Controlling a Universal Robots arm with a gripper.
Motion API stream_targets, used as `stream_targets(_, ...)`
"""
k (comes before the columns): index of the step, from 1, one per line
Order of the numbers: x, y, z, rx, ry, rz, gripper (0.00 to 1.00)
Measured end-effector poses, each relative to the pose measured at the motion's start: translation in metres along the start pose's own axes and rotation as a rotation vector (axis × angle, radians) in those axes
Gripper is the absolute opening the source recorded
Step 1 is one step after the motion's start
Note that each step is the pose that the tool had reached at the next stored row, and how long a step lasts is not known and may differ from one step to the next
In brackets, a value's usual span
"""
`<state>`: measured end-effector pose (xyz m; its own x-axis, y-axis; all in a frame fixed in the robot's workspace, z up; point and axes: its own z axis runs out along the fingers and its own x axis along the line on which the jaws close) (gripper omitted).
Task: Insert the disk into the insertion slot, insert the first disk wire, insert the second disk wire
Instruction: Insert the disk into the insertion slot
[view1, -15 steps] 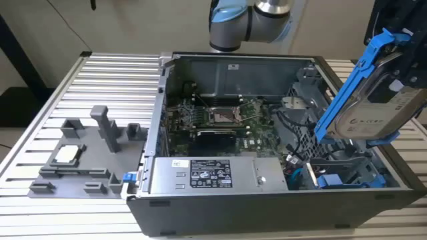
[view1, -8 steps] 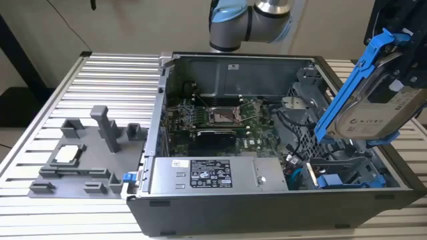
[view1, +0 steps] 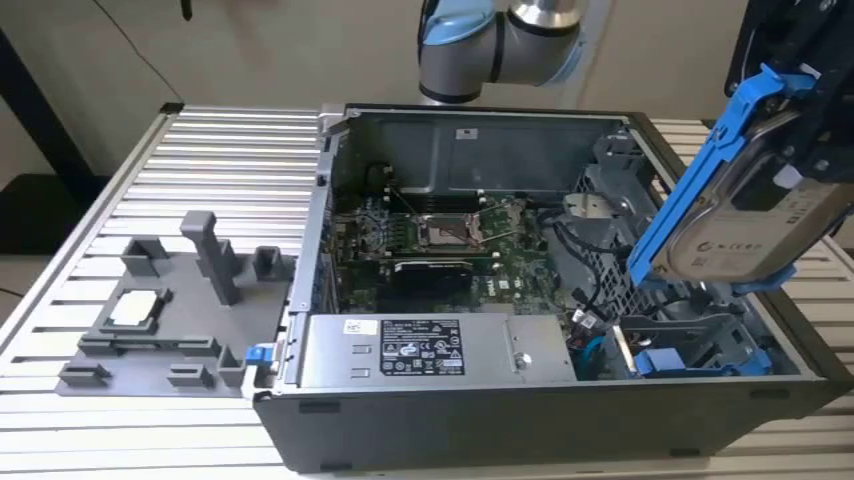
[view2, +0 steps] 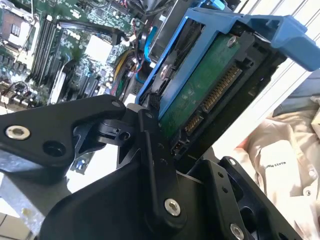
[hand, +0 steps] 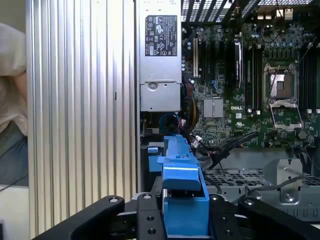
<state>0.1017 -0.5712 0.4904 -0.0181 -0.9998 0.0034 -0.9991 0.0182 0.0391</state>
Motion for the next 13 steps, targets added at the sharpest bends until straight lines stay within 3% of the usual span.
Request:
stream_targets(5, 0.0007, -0.0023, 0.009, 0.0, 0.0001, 0.0, 0.33)
stream_targets(13, 0.0042, -0.0121, 0.0232, 0.0, 0.0001, 0.0, 0.33)
